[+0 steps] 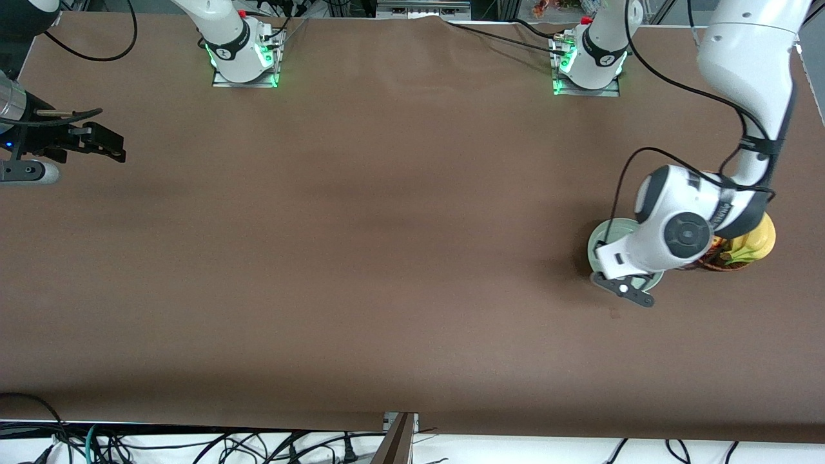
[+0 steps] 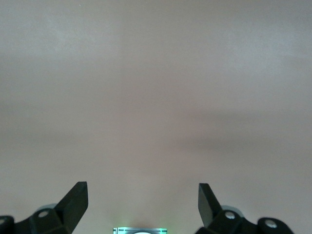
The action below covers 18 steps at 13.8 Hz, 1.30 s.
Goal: Collect all strawberries into plate
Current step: 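Drop the strawberry on the plate with the left gripper while the right gripper returns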
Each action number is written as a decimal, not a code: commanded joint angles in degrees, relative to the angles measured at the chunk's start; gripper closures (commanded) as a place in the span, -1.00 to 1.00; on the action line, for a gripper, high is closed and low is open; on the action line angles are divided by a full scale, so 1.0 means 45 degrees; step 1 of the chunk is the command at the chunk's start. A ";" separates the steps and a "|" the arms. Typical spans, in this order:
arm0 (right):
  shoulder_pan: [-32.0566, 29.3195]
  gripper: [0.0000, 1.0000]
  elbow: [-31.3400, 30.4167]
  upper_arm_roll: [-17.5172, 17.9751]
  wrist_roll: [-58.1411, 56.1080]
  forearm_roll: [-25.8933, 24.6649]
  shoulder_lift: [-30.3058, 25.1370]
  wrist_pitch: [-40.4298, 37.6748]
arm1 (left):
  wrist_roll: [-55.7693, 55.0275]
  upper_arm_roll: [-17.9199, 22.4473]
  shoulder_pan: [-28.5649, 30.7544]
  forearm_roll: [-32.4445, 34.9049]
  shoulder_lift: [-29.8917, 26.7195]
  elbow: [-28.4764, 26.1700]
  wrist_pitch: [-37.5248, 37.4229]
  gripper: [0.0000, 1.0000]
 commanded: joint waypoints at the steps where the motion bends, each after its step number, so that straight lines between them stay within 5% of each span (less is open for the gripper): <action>1: -0.0178 -1.00 -0.0075 0.0174 -0.0107 -0.0115 -0.0110 0.0001 | 0.1475 -0.0252 0.0767 0.0326 0.0335 -0.0485 0.0971 0.96; 2: -0.0178 -1.00 -0.0075 0.0193 -0.0087 -0.0115 -0.0109 0.0040 | 0.1477 -0.0252 0.0768 0.0326 0.0336 -0.0700 0.1264 0.72; 3: -0.0139 -1.00 -0.0075 0.0213 -0.0087 -0.0115 -0.0109 0.0060 | 0.1477 -0.0252 0.0768 0.0287 0.0355 -0.0798 0.1364 -0.45; 4: -0.0100 -1.00 -0.0075 0.0252 -0.0068 -0.0153 -0.0129 0.0079 | 0.1477 -0.0252 0.0788 0.0248 0.0355 -0.0780 0.1365 -0.99; 11: -0.0100 -1.00 -0.0094 0.0252 -0.0087 -0.0232 -0.0109 0.0118 | 0.1419 -0.0485 0.0807 0.0189 -0.0715 -0.0098 0.0353 -1.00; 15: 0.0212 -1.00 -0.0094 0.0272 -0.0068 -0.0836 -0.0109 0.0177 | 0.1302 -0.0798 0.0690 0.0111 -0.1364 0.2998 -0.2827 -1.00; 18: 0.0213 -1.00 -0.0075 0.0272 -0.0087 -0.0857 -0.0109 0.0177 | 0.1302 -0.0799 0.0670 -0.1057 -0.1440 0.4784 -0.3185 -1.00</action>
